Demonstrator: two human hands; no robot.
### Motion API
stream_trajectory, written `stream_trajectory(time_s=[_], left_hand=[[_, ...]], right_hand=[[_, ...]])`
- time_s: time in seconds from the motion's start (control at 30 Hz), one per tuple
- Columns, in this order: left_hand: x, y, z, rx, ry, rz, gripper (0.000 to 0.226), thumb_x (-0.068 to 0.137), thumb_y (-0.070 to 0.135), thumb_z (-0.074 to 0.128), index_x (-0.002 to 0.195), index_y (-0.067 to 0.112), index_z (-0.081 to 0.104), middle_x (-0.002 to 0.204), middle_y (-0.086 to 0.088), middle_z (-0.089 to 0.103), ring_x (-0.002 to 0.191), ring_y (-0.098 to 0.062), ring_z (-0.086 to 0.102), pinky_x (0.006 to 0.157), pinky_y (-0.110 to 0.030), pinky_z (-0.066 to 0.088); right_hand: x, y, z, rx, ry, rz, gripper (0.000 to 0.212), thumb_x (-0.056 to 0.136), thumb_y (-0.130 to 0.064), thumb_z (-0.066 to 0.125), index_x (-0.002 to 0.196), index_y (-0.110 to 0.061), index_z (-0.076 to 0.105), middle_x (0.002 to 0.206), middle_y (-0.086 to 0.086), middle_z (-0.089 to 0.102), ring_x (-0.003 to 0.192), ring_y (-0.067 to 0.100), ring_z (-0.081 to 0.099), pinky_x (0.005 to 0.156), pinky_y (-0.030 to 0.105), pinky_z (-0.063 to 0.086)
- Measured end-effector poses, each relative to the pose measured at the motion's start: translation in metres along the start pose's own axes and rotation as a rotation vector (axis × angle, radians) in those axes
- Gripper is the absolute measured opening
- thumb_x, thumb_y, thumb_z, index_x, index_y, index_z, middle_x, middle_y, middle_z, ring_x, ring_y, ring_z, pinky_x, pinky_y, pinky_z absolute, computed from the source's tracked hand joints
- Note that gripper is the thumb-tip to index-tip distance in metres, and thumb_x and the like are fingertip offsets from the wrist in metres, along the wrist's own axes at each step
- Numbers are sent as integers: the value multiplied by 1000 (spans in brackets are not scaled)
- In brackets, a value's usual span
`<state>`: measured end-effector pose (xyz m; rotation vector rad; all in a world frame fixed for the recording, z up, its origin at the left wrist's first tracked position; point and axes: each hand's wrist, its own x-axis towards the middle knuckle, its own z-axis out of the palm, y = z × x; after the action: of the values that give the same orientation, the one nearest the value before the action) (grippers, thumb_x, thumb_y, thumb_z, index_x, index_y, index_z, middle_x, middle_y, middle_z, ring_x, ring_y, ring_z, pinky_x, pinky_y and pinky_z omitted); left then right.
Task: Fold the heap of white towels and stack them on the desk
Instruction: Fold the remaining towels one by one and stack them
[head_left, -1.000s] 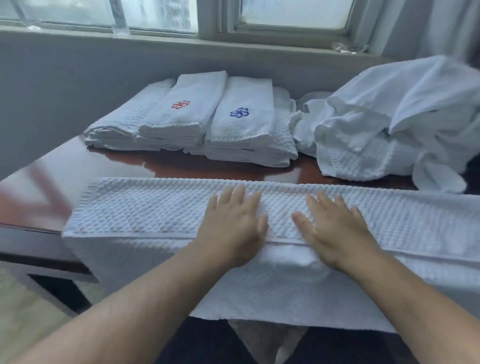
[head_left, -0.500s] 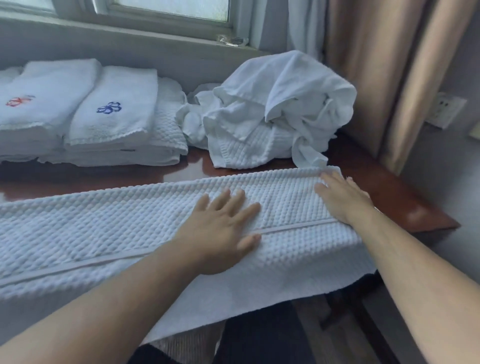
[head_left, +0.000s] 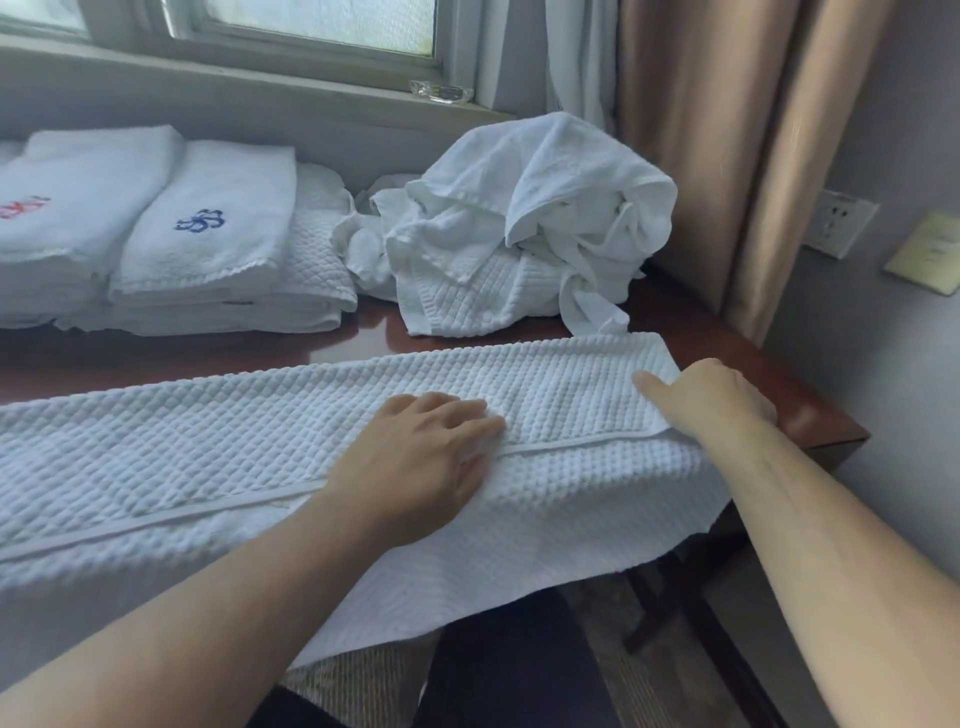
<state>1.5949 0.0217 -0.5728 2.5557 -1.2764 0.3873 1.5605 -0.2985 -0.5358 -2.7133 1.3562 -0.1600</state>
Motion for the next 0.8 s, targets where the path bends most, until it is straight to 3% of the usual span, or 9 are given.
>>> stream_trajectory(time_s=[0.07, 0.13, 0.33, 0.43, 0.53, 0.6, 0.7, 0.8], left_hand=[[0, 0, 0, 1, -1, -2, 40, 100, 47, 38, 135, 35, 55, 138, 13, 58, 125, -16, 53, 100, -40, 42], [0, 0, 0, -2, -10, -2, 42, 101, 47, 36, 138, 36, 53, 141, 14, 57, 128, -15, 51, 102, -40, 41], [0, -1, 1, 6, -39, -6, 44, 102, 47, 34, 142, 37, 50, 147, 12, 51, 132, -15, 45, 106, -39, 37], [0, -2, 1, 15, -44, -5, 45, 102, 48, 32, 144, 38, 47, 149, 12, 49, 133, -14, 43, 107, -39, 37], [0, -1, 1, 11, -48, -5, 49, 101, 50, 27, 146, 38, 44, 151, 12, 47, 135, -14, 41, 108, -39, 35], [0, -1, 1, 7, -48, -6, 49, 101, 50, 27, 146, 38, 43, 151, 11, 47, 136, -14, 40, 109, -39, 35], [-2, 1, 1, 22, -34, -13, 47, 102, 49, 30, 146, 38, 43, 152, 10, 47, 136, -14, 41, 110, -40, 33], [-3, 2, 0, 43, -3, -56, 48, 102, 45, 28, 145, 35, 47, 150, 9, 49, 136, -14, 42, 114, -43, 26]], right_hand=[[0, -2, -2, -51, -29, -51, 70, 82, -83, 46, 100, -17, 59, 86, 1, 61, 70, 22, 57, 55, 32, 40], [0, -6, -3, -52, -51, -76, 64, 82, -81, 49, 96, -19, 58, 80, -1, 56, 65, 20, 53, 51, 31, 36], [8, -4, -7, -9, -112, -67, 81, 82, -83, 49, 122, -14, 66, 102, 4, 64, 82, 26, 57, 54, 34, 37], [12, -5, -8, -25, -137, -48, 83, 78, -82, 58, 119, -10, 66, 99, 6, 63, 84, 29, 59, 64, 39, 46], [15, -12, -9, -20, -78, -35, 72, 76, -71, 71, 106, -6, 63, 88, 8, 64, 73, 26, 60, 56, 35, 44], [15, -14, -7, 4, -66, -22, 60, 84, -56, 73, 111, -4, 60, 85, 8, 62, 68, 24, 58, 50, 32, 38], [21, -13, -1, 14, -43, -98, 31, 96, -25, 62, 122, -9, 61, 108, 9, 65, 76, 23, 56, 50, 30, 35], [30, -2, -1, 135, 80, -109, 24, 100, -31, 57, 97, -9, 67, 97, 12, 67, 77, 29, 61, 57, 31, 42]])
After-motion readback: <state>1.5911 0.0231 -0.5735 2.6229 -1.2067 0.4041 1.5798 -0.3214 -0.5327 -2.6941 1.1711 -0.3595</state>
